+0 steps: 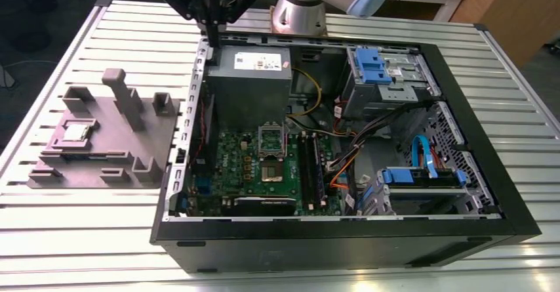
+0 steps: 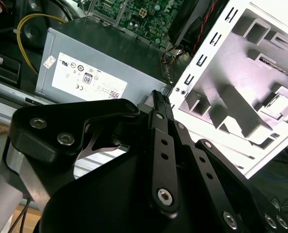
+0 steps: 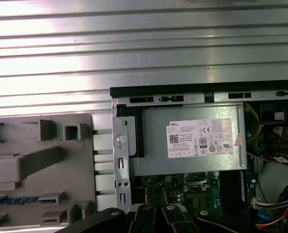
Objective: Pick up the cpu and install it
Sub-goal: 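Reach for the cpu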
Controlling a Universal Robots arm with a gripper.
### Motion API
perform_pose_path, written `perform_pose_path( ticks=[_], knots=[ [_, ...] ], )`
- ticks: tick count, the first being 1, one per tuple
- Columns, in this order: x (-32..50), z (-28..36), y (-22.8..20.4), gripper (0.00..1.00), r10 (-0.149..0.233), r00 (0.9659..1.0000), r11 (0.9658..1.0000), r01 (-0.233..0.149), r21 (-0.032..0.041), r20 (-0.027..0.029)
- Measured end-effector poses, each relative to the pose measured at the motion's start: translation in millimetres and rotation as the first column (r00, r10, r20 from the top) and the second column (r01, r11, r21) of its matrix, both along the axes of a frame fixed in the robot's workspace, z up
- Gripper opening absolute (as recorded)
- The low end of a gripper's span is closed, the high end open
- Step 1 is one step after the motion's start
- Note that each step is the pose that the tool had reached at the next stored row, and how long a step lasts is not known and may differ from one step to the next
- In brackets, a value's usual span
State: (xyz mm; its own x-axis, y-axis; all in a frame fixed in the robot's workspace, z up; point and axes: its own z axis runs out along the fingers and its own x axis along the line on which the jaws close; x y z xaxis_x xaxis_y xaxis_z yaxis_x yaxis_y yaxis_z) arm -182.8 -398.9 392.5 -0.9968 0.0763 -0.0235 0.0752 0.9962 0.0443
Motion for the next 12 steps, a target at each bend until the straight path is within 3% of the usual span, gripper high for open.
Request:
perform_pose_path(
  ticks=[12],
  knots=[
    [-4.3, -0.1, 0.0, 0.1, 0.0, 1.0, 1.0, 0.0, 0.0, 0.0]
  ],
)
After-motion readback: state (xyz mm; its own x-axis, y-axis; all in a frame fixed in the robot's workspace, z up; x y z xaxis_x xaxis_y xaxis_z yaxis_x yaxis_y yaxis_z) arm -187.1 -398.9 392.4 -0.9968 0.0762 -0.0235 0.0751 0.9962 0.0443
